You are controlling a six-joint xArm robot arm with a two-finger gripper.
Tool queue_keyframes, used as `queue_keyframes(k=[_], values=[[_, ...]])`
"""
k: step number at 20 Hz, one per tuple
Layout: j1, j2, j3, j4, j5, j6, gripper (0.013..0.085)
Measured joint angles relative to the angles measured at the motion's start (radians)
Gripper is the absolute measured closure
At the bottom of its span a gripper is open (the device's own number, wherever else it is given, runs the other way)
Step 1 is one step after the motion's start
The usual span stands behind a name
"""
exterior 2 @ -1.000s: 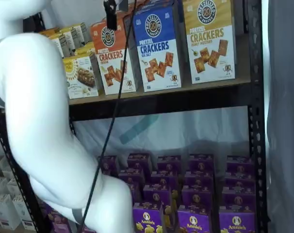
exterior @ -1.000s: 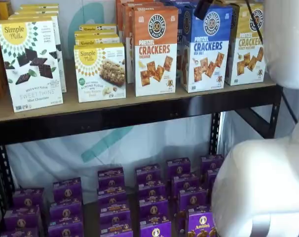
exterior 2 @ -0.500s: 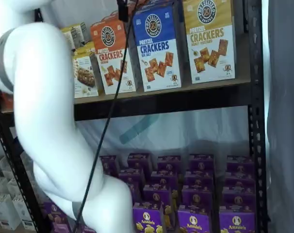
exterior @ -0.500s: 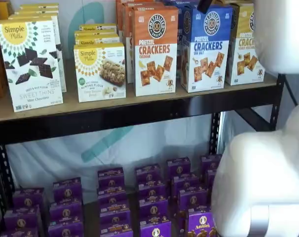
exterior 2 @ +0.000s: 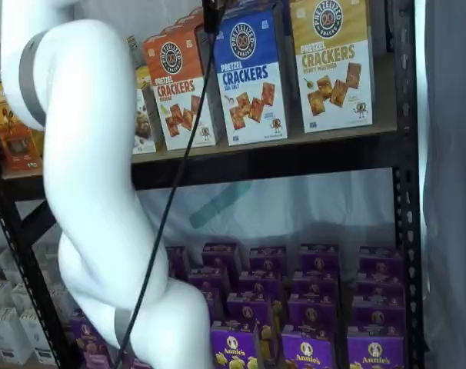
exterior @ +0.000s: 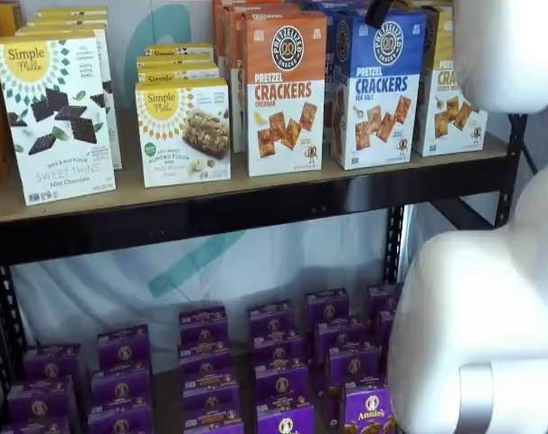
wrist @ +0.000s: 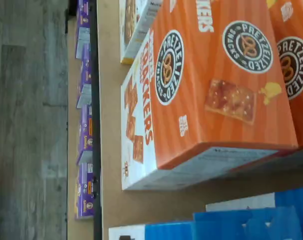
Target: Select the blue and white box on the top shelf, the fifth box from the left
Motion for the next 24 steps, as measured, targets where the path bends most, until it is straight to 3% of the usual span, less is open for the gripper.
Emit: queue_keyframes(k=[4,24], values=[[0.009,0.026,-0.015,-0.023,-0.01,-0.005,0.013],[0.061,0.17,-0.164,-0.16,0.099,-0.004,0.013]])
